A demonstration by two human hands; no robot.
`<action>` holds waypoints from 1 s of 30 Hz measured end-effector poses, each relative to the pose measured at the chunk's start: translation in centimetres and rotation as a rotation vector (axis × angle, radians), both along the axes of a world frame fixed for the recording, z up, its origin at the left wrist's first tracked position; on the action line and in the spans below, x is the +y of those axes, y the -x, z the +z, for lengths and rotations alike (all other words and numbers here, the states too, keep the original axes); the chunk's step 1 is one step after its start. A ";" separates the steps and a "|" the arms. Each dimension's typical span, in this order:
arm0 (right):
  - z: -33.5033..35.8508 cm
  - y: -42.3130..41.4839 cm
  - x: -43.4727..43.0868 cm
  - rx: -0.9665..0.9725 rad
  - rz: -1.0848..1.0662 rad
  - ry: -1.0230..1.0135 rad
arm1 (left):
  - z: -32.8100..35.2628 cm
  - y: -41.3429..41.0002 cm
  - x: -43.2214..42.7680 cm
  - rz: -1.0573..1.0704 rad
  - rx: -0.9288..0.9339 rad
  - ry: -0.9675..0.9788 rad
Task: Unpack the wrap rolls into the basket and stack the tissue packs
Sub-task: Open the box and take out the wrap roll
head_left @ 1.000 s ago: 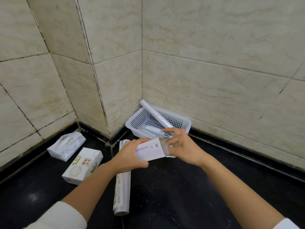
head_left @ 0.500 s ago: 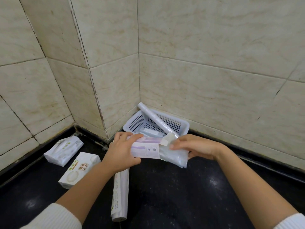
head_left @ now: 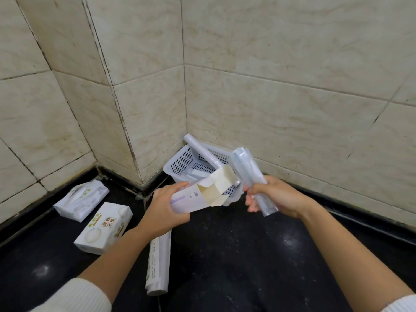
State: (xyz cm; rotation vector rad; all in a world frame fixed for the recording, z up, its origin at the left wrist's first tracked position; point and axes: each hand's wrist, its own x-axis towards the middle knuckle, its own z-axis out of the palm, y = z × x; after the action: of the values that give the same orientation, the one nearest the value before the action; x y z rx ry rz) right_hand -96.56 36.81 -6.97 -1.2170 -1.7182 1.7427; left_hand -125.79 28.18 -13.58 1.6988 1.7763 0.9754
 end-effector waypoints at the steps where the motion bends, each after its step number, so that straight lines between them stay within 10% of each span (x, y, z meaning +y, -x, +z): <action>1: -0.1 -0.4 0.1 0.019 -0.039 -0.011 | -0.3 -0.4 -0.2 -0.024 -0.018 -0.002; 16: -5.2 -0.3 1.4 -0.183 -0.298 -0.066 | -8.1 -12.7 0.3 -0.391 0.574 0.164; 22: -6.9 -0.1 3.1 -0.249 -0.267 -0.137 | -10.6 -12.5 0.4 -0.662 0.550 0.362; 30: -7.7 3.0 9.1 -0.491 -0.215 -0.242 | -7.7 -6.2 7.5 -0.113 0.395 0.056</action>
State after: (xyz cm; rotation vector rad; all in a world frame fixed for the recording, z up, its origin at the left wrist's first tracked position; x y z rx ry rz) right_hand -99.53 45.93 -14.66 -1.7383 -1.9007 1.1319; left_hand -119.62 35.69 -21.31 2.0369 1.8972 0.5626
